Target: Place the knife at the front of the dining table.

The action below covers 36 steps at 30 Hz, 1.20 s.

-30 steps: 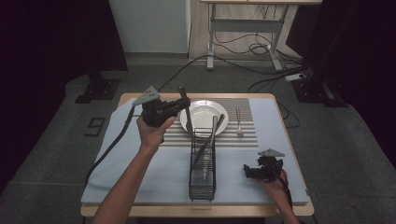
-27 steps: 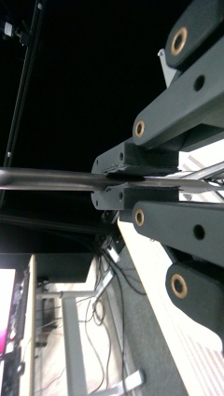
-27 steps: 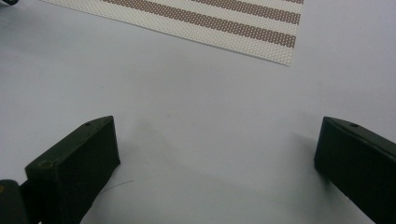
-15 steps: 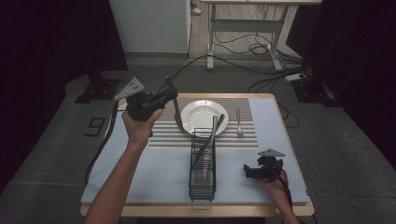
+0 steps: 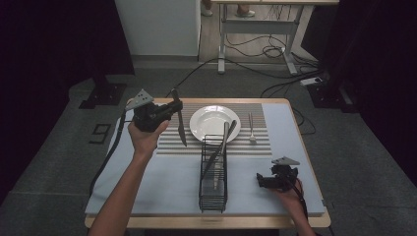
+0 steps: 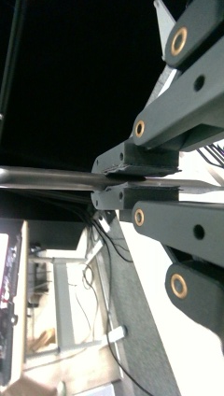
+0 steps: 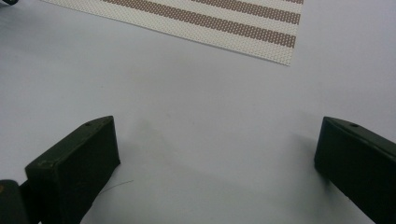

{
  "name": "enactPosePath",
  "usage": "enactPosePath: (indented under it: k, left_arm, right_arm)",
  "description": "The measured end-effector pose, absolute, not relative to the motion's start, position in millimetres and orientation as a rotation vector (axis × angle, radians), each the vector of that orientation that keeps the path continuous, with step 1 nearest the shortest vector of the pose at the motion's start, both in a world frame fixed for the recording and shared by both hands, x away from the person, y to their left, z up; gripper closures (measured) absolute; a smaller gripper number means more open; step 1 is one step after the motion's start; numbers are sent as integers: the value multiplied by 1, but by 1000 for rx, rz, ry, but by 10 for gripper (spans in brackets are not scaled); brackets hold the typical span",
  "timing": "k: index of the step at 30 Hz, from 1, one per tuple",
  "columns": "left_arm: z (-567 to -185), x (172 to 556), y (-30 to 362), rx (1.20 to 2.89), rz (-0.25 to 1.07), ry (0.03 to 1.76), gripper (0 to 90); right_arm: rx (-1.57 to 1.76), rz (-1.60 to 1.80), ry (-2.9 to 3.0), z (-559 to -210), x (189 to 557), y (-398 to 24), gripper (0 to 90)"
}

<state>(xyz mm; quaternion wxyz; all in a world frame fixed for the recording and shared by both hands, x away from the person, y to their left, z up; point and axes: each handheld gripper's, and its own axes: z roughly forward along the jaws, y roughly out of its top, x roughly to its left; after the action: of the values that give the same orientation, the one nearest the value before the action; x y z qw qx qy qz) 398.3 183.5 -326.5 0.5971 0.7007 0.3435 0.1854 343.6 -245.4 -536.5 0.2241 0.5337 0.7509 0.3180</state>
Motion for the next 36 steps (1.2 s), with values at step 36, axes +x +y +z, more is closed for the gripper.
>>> enactPosePath:
  k: [36]
  left_arm:
    - [-386,437,191,1750,401,959,842]
  right_arm:
    - [1472,878,2071,-537,343,-245,0]
